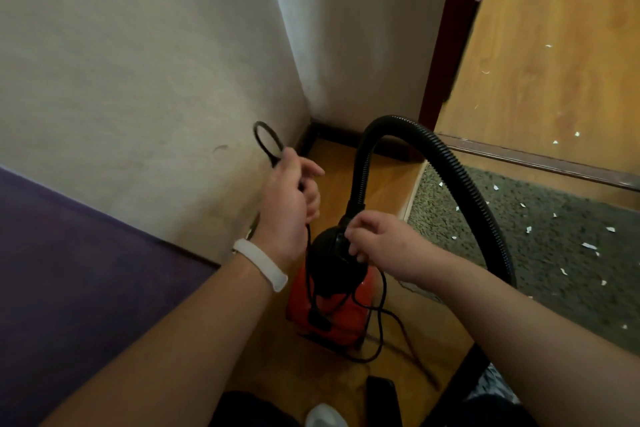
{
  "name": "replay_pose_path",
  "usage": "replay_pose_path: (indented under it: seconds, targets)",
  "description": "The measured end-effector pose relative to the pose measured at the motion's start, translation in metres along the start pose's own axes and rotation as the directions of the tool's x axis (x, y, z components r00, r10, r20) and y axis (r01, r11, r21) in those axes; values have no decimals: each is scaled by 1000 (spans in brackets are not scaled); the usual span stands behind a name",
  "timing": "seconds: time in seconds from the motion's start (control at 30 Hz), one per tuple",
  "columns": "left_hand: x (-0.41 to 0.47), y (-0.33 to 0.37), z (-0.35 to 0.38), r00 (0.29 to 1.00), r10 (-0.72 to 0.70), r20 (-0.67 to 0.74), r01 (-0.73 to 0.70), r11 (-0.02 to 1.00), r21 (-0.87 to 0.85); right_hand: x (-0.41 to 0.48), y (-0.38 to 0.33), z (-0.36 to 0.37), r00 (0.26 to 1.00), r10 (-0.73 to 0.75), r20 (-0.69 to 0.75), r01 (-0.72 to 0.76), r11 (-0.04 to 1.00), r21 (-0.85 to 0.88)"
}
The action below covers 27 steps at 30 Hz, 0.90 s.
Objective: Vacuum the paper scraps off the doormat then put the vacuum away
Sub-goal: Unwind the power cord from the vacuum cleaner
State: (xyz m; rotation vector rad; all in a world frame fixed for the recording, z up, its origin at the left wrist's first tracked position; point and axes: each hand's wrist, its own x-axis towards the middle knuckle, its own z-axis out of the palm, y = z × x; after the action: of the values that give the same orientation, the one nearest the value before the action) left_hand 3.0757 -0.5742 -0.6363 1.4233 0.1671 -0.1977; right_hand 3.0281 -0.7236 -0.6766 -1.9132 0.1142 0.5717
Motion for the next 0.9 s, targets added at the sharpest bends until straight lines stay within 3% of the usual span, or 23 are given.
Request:
replay_pose_path:
  seconds: [0.1,0.23,0.5,0.6,0.67,0.73,0.83,0.9]
  targets:
    - [-19,-20,0,994,4,106,-31,966,257,4,-9,-2,990,-5,-142,42,965,258]
    - [-51,-49,-4,930,-1,367,-206,825,526,2,-25,-8,987,112,-115,-19,793,610]
    - [-65,-67,-14,819,-101,564,-406,593,695,2,-25,-17,972,227,-64,-79,569,818]
    - [-68,-71,-16,762,-232,605,-426,524,737,-2,-24,-22,976,215,-21,-117,608,785]
    - [-66,-67,-17,750,-317,581,-339,569,749,-7,-27,-23,986,167,3,-115,665,737]
    - [-65,-60,-18,769,-370,521,-162,676,719,-15,-33,-23,995,96,10,-77,735,673]
    - [-61,-43,-23,852,-346,392,80,827,556,-27,-42,-22,1000,-14,19,1,820,572]
    - [-59,-28,-28,915,-285,284,157,903,401,-35,-48,-19,998,-53,16,38,870,492]
